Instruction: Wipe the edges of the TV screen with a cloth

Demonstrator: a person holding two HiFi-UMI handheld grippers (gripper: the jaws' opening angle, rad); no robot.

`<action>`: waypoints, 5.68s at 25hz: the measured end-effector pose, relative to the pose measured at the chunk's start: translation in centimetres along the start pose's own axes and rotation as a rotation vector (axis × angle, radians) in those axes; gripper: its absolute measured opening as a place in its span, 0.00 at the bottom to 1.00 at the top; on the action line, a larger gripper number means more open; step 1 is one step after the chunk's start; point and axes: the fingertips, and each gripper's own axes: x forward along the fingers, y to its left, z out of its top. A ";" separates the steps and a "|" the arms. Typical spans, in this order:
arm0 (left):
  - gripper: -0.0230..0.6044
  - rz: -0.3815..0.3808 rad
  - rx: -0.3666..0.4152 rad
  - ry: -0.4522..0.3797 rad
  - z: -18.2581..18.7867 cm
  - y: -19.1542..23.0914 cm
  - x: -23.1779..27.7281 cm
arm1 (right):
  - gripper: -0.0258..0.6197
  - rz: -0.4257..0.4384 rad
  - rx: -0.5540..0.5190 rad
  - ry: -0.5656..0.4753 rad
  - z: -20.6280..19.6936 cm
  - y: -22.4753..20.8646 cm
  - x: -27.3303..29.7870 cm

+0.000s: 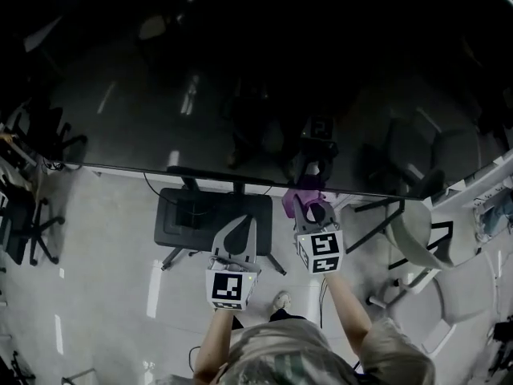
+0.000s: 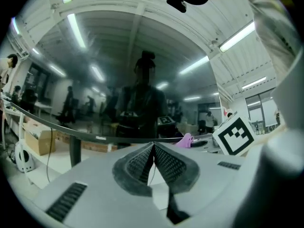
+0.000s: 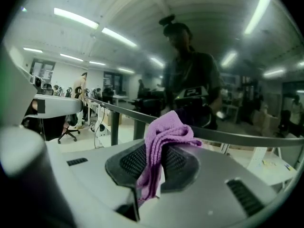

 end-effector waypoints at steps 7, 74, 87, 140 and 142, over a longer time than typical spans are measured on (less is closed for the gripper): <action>0.06 0.054 0.006 -0.012 1.0 12.4 -6.4 | 0.14 0.032 -0.009 -0.013 3.1 12.0 5.7; 0.06 0.124 0.051 -0.026 7.7 79.1 -27.8 | 0.14 0.032 0.020 -0.144 21.6 73.6 34.8; 0.06 -0.284 0.054 -0.062 11.0 82.4 -25.5 | 0.14 -0.363 0.101 -0.057 22.7 74.1 36.9; 0.06 -0.526 0.206 -0.452 42.1 75.7 -18.7 | 0.14 -0.689 -0.401 -0.556 69.3 68.5 24.6; 0.06 -0.539 0.208 -0.475 44.0 75.3 -18.6 | 0.14 -0.702 -0.434 -0.569 72.0 68.2 24.1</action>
